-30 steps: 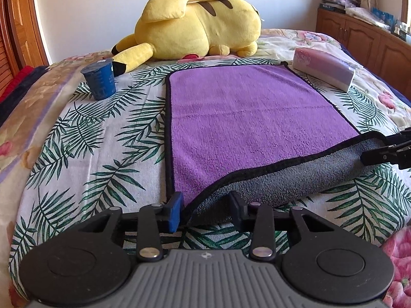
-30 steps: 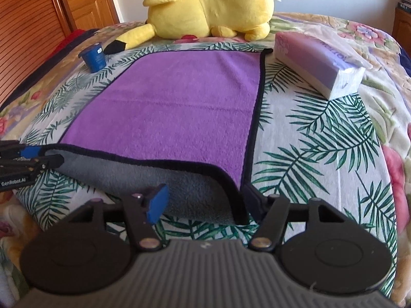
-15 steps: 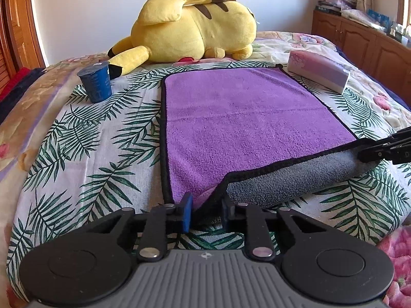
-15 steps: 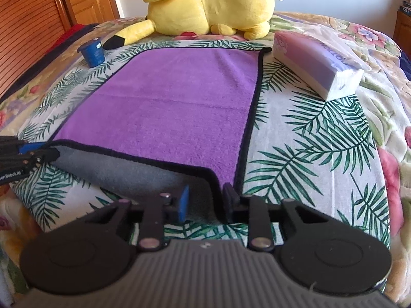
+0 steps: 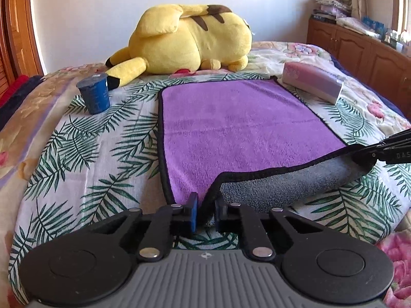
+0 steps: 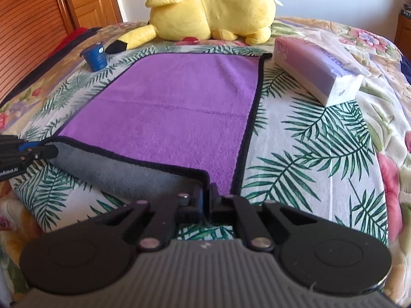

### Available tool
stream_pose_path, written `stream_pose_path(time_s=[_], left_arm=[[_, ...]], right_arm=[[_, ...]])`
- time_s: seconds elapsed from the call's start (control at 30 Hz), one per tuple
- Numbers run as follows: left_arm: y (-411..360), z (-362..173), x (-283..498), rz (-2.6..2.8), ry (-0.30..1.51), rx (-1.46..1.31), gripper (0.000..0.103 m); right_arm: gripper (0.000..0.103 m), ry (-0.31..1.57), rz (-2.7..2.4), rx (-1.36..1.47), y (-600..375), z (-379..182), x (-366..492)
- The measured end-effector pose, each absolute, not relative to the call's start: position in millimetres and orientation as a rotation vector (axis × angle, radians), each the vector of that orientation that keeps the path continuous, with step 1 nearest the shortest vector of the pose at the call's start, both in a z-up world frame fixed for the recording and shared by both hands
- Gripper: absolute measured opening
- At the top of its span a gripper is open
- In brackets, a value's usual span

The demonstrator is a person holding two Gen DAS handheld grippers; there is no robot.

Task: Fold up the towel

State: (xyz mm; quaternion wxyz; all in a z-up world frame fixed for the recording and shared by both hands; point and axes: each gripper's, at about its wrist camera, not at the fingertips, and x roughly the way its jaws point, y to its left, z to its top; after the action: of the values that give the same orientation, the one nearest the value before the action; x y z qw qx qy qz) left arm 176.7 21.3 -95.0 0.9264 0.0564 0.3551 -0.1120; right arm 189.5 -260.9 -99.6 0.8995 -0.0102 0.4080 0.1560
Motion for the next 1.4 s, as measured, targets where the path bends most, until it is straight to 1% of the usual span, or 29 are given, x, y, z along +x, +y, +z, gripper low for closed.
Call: stream_pose_path(time_s=[0.53, 1.03, 1.4], left_arm=[[18.3, -66.9, 176.9, -0.255, 0.645, 0.107, 0.0], [14.1, -46.9, 190.8, -0.28, 0.583, 0.118, 0.0], [12.3, -32.0, 194.1, -0.292, 0.542, 0.111, 0.0]], right_arm=[[0.004, 0.71, 0.327, 0.0, -268.1, -81.8, 189.2], [0.004, 0.674, 0.342, -0.03, -270.0, -79.4, 201.9], [0.004, 0.616, 0.368, -0.022, -269.0, -65.1, 200.1]])
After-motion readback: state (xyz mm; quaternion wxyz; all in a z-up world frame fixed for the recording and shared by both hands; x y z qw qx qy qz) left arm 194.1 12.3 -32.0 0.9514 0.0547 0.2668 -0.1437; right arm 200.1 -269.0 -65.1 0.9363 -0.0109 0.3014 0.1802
